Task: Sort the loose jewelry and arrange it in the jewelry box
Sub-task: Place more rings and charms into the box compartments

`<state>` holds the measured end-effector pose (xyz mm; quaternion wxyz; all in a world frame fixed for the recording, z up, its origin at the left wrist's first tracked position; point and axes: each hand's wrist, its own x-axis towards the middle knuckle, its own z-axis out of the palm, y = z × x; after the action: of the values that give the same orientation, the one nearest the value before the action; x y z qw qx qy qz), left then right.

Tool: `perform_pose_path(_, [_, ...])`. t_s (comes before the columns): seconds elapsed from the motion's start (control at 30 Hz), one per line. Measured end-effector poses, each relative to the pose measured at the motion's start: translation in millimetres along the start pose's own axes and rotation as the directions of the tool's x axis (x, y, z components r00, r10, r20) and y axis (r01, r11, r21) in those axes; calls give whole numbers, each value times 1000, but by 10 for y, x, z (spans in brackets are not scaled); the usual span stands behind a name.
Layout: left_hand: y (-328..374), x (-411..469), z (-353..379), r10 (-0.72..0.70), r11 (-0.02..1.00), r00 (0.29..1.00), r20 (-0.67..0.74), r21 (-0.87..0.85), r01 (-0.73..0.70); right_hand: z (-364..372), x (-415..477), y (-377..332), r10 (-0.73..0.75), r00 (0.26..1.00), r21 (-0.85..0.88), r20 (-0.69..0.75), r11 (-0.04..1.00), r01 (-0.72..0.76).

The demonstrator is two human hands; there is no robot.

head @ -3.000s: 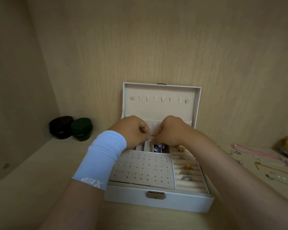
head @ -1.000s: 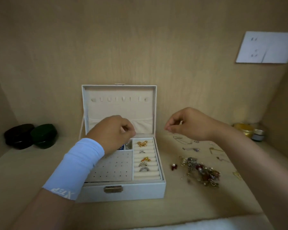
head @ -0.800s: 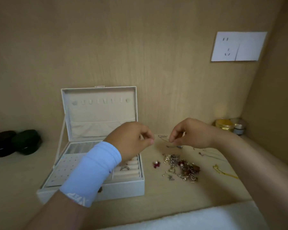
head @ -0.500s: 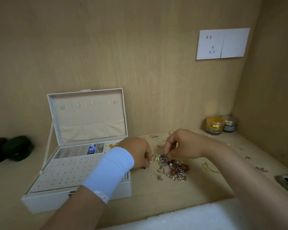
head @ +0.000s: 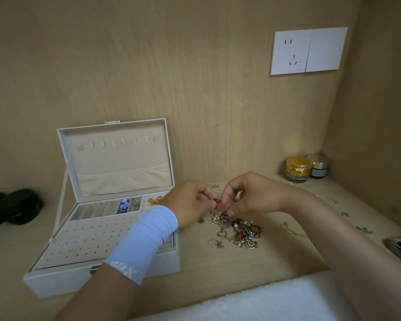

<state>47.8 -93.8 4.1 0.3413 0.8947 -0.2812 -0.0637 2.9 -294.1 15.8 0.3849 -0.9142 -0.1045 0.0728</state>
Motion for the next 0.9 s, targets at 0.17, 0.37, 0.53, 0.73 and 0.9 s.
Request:
perform_pose_path(0.17, [59,0,5,28,994,999,-18,-105,-30,-61,-123,12,144,977,-217,155,970,-108])
perform_pose_path(0.37, [119,-57,10,7,993,984,180,118,-29,66,-120,38,165,965,-273,203,956,-106])
perform_pose_path(0.53, [108,-88,114,-79,944,942,327,328,-35,32,-132,71,198,962,-310,190,941,-133])
perform_pose_path(0.73, [121,-21,129,-57,962,970,236,273,-10,-38,-133,136,104,993,-128,65,987,-95])
perform_pose_path(0.9, [177,55,179,55,991,996,69,114,-63,-40,-103,182,73,997,118,-10,990,-71])
